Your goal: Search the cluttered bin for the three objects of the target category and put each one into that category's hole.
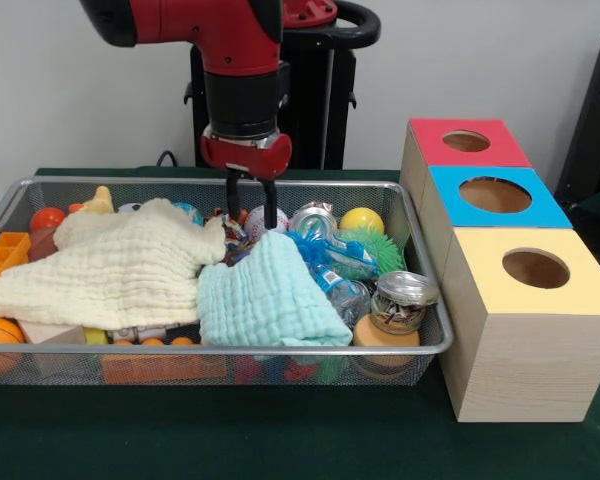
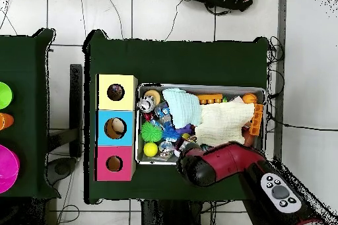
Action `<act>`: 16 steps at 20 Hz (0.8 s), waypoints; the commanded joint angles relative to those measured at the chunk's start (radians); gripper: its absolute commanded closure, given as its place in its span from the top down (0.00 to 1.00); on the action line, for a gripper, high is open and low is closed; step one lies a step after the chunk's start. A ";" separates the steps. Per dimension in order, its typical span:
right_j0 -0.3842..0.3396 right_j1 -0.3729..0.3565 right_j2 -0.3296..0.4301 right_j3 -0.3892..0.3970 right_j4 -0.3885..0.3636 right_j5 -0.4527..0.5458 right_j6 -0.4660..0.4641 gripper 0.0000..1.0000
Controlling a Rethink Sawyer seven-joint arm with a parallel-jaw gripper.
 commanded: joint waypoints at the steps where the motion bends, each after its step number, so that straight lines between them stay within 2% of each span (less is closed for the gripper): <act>1: -0.048 0.044 0.067 -0.058 -0.023 0.004 -0.153 1.00; 5: -0.078 0.041 0.094 -0.063 -0.018 0.032 -0.193 1.00; 16: -0.036 0.028 0.061 -0.053 -0.042 -0.017 -0.120 1.00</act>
